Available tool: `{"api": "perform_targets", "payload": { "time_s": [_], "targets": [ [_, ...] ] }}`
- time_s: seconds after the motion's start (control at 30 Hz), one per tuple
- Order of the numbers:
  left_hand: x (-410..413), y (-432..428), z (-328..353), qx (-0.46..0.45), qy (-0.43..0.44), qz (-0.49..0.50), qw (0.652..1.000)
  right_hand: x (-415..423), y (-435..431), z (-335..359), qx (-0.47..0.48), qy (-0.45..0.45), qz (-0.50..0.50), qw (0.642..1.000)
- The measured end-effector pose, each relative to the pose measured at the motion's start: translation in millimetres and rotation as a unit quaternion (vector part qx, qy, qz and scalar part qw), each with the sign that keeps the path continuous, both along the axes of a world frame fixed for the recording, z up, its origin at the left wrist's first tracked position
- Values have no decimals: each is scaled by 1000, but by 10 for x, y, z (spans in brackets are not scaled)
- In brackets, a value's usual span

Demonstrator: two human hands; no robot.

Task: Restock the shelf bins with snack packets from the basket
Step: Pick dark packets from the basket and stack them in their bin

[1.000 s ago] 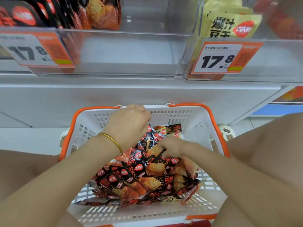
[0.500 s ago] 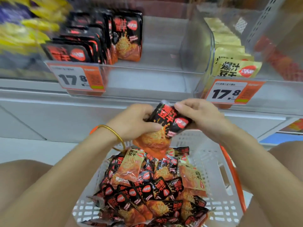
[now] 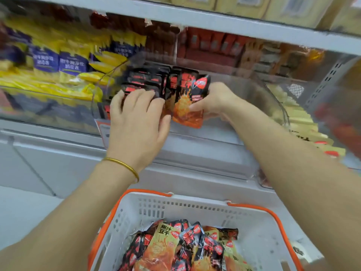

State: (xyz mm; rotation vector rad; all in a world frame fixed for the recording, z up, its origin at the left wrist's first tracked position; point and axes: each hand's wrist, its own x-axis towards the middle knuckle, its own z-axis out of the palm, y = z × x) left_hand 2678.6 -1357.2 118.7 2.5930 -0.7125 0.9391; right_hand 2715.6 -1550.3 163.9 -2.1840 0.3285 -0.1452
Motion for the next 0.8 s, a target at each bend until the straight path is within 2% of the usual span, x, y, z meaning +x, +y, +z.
{"api": "perform_targets", "payload": {
  "time_s": [0.1,0.2,0.37,0.47,0.8],
  "targets": [
    [35,-12,-38,19,-12,7,1000,342,6,-239,-134,86,-12,987],
    [56,-11,-41,23,-22,12,999,592,-40,-330,-197,77,-39,977],
    [54,-14,-43,25,-23,18,999,821,15,-473,-188,43,-57,980],
    [65,-12,-44,26,-26,19,999,814,13,-506,-121,31,-79,989],
    [66,18,-85,-5,-42,-6,999,639,43,-357,-87,85,-64,991]
  ]
}}
